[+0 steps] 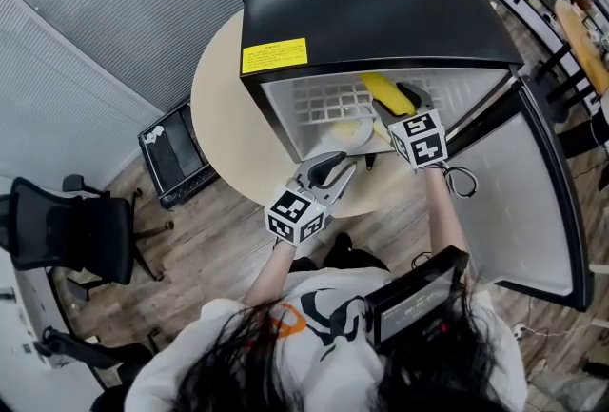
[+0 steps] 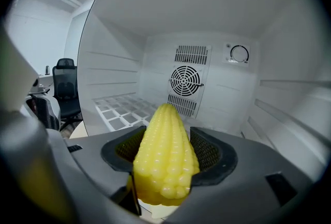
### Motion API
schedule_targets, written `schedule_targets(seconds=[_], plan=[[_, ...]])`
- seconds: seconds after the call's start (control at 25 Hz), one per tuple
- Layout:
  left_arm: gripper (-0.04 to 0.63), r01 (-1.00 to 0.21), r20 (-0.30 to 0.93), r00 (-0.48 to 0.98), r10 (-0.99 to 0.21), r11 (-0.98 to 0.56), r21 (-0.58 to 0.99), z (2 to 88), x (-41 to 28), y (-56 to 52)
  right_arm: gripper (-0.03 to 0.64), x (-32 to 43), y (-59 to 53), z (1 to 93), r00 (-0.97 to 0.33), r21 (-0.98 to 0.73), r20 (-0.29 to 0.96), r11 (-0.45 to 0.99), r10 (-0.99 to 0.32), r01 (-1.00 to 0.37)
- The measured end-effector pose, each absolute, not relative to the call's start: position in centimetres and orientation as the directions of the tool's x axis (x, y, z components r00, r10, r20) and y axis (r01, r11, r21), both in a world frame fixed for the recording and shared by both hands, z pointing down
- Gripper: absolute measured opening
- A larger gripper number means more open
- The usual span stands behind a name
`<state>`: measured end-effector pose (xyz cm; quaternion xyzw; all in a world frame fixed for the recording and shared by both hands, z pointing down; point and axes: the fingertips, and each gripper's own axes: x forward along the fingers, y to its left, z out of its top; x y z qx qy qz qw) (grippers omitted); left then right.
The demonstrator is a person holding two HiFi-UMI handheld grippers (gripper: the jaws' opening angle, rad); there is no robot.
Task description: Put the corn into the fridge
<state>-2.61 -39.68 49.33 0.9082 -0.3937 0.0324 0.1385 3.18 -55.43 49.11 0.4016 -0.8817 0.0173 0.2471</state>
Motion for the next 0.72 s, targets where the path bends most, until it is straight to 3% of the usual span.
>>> schedule_targets(seconds=[0.28,0.72], plan=[[0.11,-0.738,0.166,0.673,-0.721,-0.637,0.223,49.2,-3.8,-39.2,0.256,4.1,-55.0,48.1,-0.555,0.049,0.387,0.618,-0.736,-0.785],[0.11,-0.722,0.153,0.69,-0.708,-0.655,0.224,48.9,-4.6,-37.9,0.256,4.5,-49.3,41.2,-0.57,-0.126,0.167,0.556,-0.805,-0.822]])
